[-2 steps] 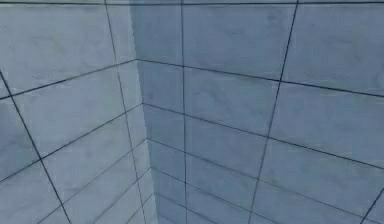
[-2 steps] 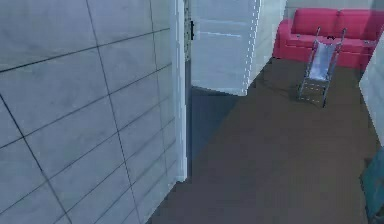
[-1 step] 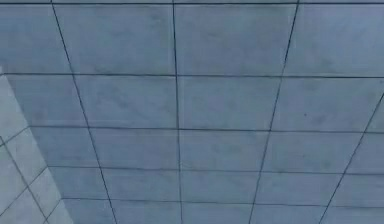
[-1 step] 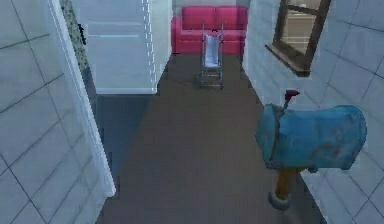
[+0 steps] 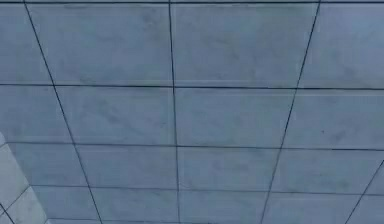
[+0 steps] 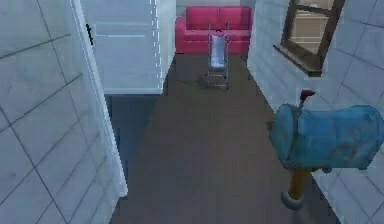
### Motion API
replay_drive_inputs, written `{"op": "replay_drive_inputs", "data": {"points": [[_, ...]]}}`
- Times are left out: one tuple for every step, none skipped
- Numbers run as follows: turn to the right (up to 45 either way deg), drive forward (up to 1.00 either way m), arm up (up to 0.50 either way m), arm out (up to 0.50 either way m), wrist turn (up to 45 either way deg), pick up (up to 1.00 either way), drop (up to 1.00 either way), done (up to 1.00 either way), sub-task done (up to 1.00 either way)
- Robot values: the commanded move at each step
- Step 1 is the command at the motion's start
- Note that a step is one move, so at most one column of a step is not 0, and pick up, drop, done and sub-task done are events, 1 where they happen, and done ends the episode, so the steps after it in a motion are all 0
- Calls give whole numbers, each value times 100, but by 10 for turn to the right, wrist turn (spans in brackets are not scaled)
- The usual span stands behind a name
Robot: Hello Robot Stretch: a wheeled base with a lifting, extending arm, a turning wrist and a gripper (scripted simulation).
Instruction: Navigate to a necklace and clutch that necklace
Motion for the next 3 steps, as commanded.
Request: {"op": "replay_drive_inputs", "data": {"points": [[450,0,0,0,0,0,0,0,0],[450,0,0,0,0,0,0,0,0],[90,0,0,0,0,0,0,0,0]]}}
